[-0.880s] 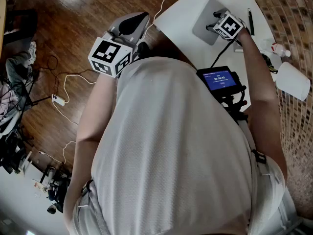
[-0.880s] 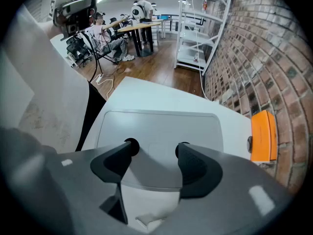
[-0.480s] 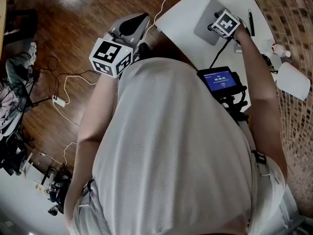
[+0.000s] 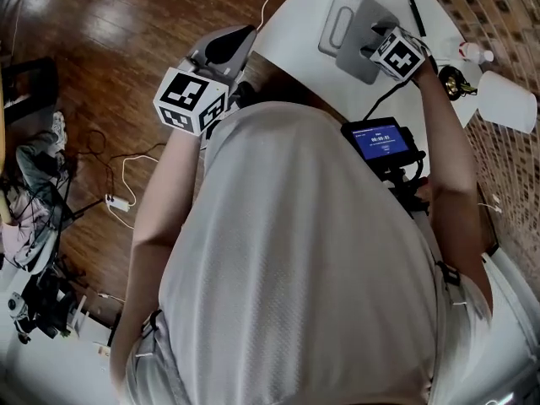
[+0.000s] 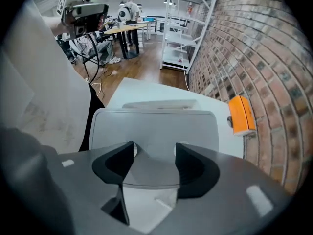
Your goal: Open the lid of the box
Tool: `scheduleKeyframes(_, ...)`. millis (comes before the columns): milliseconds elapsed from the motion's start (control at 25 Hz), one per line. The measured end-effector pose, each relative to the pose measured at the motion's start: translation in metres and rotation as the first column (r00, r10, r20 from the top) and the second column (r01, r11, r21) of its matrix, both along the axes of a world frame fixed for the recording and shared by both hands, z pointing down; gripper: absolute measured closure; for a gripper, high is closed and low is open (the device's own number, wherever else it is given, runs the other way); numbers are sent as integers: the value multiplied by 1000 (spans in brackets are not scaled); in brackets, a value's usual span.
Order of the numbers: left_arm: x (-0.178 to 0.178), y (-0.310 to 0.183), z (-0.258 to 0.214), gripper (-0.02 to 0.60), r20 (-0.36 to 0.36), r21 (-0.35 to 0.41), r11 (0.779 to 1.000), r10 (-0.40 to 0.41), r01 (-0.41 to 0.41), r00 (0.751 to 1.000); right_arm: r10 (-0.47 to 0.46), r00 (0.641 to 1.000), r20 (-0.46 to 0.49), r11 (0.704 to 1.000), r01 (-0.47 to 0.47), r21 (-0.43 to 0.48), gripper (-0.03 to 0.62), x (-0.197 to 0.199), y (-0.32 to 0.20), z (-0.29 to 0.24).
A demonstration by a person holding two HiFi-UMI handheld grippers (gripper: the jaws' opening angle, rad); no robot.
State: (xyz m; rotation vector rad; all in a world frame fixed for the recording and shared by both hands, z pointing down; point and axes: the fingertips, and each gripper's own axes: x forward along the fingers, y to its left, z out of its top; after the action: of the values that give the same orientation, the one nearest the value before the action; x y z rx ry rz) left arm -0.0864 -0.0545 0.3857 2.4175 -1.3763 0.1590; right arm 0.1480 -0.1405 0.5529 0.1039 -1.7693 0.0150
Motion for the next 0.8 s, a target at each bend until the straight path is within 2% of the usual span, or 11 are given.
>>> scheduleKeyframes(160,8,-9,2,581,-3,-7,999,52,-52,999,123,992,-18,991,-124,-55,322,51,34,12)
scheduleKeyframes(240,18,-12,4,581,-2,-11,996,86,-86,996,148,988,-42,985,-151,-87,322,69,50,32)
scheduleKeyframes(400,35,-15,5,581,18,-13,991,133,-133,991,69,991,-111,991,-81,-104,322,79,69,74)
scheduleKeyframes(560,40,-10,5,581,36,-18,991,132,-132,991,-1,987,-162,996,-13,-85,322,85,78,100)
scheduleKeyframes(800,35,-7,9,581,37,-29,992,121,-120,992,23,991,-130,997,-33,-74,318,80,74,109)
